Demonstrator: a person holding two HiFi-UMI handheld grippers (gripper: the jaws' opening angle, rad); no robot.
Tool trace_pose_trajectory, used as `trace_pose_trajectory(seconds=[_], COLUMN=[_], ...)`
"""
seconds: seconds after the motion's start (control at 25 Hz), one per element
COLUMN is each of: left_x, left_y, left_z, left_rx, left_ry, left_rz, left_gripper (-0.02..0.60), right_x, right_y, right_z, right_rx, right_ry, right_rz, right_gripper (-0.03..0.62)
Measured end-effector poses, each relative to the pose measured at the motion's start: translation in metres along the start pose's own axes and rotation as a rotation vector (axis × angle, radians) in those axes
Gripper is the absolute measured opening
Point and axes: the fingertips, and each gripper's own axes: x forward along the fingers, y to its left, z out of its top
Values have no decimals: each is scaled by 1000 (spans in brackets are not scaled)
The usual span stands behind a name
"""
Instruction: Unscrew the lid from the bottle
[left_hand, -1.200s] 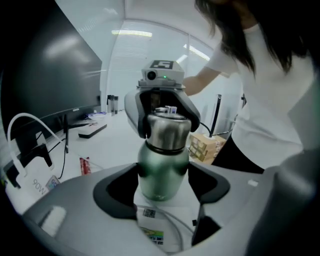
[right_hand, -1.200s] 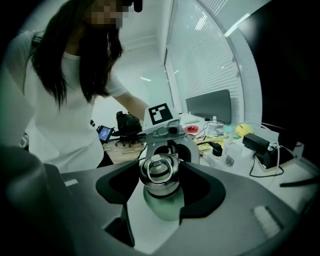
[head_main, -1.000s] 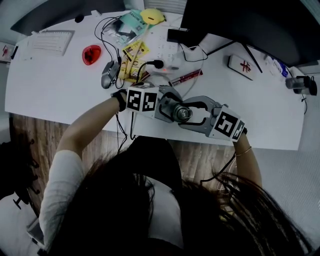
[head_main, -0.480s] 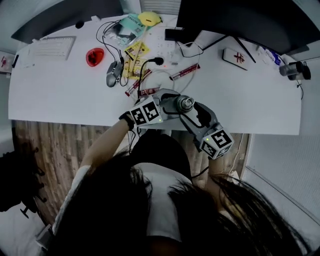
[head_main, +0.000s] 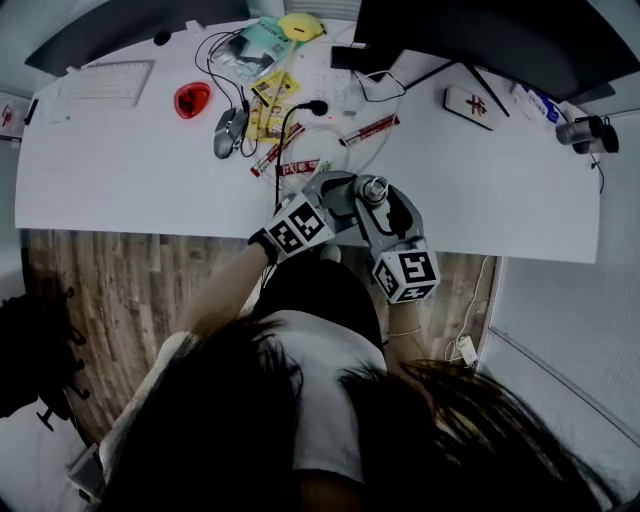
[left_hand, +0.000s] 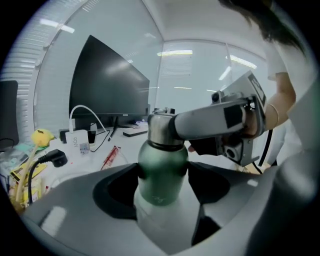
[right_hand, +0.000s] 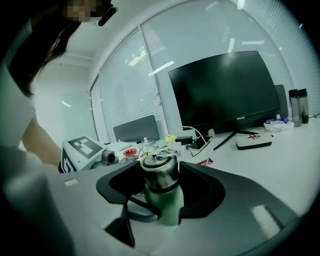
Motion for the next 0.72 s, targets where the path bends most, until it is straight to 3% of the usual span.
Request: trace_pose_trajectory(seconds=[0.2, 0.72], left_x=[-2, -7], left_y=[0, -3], left_z=[0, -4], left_rx=[34, 247], left_ry=[33, 165], left_rz=[-91, -496], left_gripper=[365, 365], right_x=[1, 2], right_y=[5, 21], right_z=[1, -3], right_rx=[-85, -313], right_ry=[48, 248], right_rz=[142, 733], right_gripper=[242, 242])
